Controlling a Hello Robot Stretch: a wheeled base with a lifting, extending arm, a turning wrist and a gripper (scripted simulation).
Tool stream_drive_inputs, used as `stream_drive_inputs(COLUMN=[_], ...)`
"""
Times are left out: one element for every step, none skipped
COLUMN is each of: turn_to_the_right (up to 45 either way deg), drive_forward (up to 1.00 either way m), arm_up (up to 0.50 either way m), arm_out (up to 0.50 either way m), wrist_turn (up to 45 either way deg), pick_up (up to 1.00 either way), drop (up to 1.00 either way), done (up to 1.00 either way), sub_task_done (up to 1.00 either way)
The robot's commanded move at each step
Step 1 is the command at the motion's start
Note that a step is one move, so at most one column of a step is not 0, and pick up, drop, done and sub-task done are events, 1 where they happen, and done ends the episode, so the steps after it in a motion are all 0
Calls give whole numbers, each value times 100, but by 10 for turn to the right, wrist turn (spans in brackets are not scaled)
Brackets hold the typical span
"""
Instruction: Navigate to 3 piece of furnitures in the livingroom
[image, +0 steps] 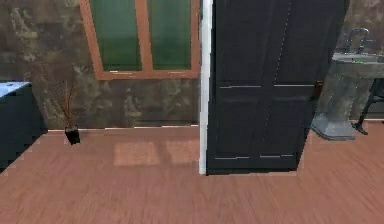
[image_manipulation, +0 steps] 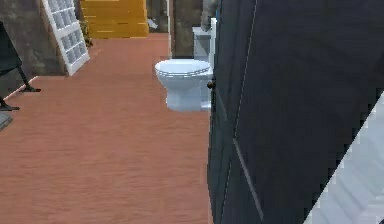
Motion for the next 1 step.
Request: stream_drive_inputs(turn_to_the_right=[0], drive_forward=[25], arm_up=[0], arm_out=[0], wrist_turn=[0], pick_up=[0], drop=[0], done=[0], sub_task_done=[0])
